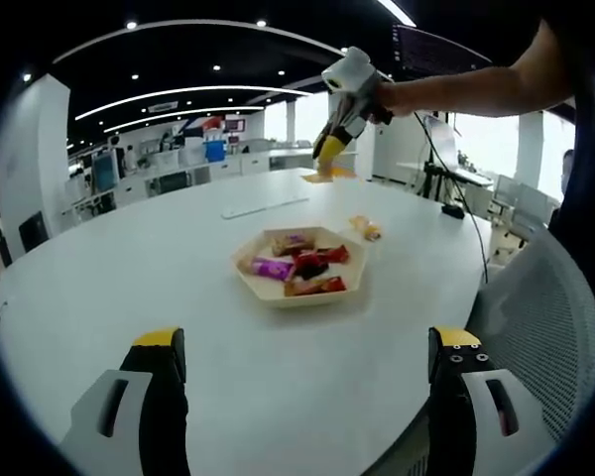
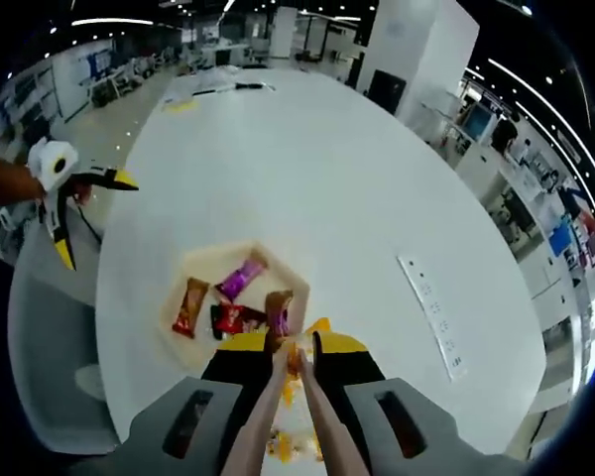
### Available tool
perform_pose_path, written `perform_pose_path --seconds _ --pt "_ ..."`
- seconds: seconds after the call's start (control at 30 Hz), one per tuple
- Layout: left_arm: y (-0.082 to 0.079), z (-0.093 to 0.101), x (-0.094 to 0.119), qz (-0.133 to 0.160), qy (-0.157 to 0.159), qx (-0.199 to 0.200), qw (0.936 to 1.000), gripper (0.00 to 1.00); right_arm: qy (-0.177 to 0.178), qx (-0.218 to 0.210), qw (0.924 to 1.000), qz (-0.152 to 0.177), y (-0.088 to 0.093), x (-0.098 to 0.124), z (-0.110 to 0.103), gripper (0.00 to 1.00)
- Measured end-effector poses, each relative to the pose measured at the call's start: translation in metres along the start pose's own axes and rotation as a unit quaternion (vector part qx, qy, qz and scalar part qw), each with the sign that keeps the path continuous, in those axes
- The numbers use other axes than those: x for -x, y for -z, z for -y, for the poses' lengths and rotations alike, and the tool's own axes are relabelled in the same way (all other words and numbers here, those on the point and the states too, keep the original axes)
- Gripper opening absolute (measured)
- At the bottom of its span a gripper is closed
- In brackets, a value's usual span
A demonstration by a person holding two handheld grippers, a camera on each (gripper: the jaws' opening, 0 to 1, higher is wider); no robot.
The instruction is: Place the target food into the container with the food tongs after gripping and lifting it, then release it inside without dropping or visibly crushing the food.
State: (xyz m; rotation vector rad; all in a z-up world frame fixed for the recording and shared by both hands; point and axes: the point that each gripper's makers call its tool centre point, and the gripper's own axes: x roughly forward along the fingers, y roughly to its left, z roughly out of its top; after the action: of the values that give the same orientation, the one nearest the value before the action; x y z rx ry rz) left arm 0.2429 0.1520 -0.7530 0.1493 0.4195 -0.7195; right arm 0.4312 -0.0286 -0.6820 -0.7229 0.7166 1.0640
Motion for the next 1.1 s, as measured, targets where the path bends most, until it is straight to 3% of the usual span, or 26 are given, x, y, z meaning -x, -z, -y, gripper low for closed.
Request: perform_pose_path --seconds 0.53,1.1 --pt "-0.001 -0.001 0.001 0.003 -0.004 0.000 1.0000 0.99 -0.029 0.026 0.9991 0.019 -0.052 -0.019 -0.040 0.16" --pt "-0.002 -0.001 0.002 0.004 -0.006 -0.001 1.0000 0.99 -0.045 0.031 0.9982 0.026 -0.059 -0.022 -0.051 0.20"
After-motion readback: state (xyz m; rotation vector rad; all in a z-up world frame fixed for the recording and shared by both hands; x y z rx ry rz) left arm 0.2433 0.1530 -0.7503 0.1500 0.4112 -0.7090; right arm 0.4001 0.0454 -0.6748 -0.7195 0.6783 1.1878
